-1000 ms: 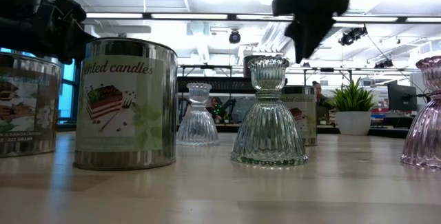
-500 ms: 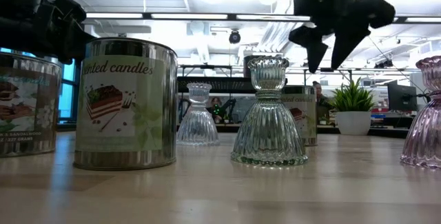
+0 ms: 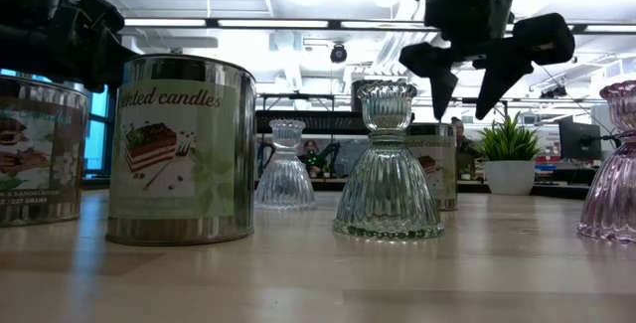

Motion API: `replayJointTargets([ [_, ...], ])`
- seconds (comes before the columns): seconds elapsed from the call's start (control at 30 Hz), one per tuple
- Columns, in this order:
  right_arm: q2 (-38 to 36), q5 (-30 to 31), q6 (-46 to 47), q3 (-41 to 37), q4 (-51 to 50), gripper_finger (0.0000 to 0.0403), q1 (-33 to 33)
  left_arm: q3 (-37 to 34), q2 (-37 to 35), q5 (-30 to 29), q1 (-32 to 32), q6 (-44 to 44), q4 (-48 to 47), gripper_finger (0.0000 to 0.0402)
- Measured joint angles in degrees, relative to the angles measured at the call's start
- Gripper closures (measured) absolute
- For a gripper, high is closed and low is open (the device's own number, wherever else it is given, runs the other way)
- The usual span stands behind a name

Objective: Pick & Place candle stick holders
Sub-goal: Put the top green scented candle on the shelf aligned with the other scented candle

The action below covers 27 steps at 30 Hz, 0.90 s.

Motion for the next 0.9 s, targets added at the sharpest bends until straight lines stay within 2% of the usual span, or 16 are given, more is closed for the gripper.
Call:
replayJointTargets([
  [0.53,2.92,3.08,-2.6,0.2,0.9,0.0163,5.69,0.0,0.01,0.0,0.01,0.0,-0.01,0.0153],
  [0.9,5.85,5.11,-4.27,0.36,2.34,0.0181,7.08,0.0,0.0,0.0,0.02,0.0,0.0,0.0153],
])
